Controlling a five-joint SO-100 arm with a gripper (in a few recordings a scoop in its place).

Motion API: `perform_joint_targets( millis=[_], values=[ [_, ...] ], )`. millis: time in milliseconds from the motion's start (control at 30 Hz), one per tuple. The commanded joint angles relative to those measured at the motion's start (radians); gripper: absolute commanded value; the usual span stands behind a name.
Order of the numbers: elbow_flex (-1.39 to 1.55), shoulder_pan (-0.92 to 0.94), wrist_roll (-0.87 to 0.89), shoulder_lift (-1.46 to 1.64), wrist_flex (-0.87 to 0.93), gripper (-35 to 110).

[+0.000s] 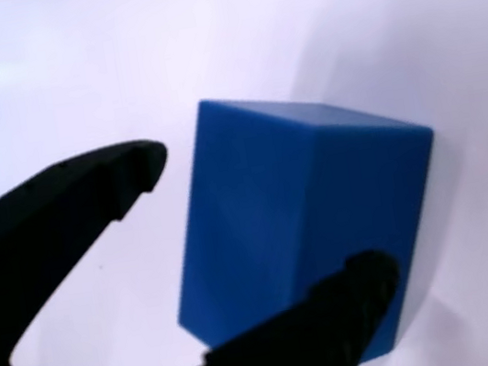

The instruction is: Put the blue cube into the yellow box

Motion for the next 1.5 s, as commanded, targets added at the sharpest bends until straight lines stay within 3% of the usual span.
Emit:
perform_joint_targets(
  millis=[0, 567, 933, 1467],
  values=[
    [-0.054, -0.025, 0.0, 0.041, -0.018, 36],
    [0.005, -0.026, -0.012, 0.014, -0.071, 17],
    [0.02, -0.009, -0.075, 0.071, -0.086, 16],
    [0.029, 0.193, -0.259, 0.357, -0.222, 16]
  ],
)
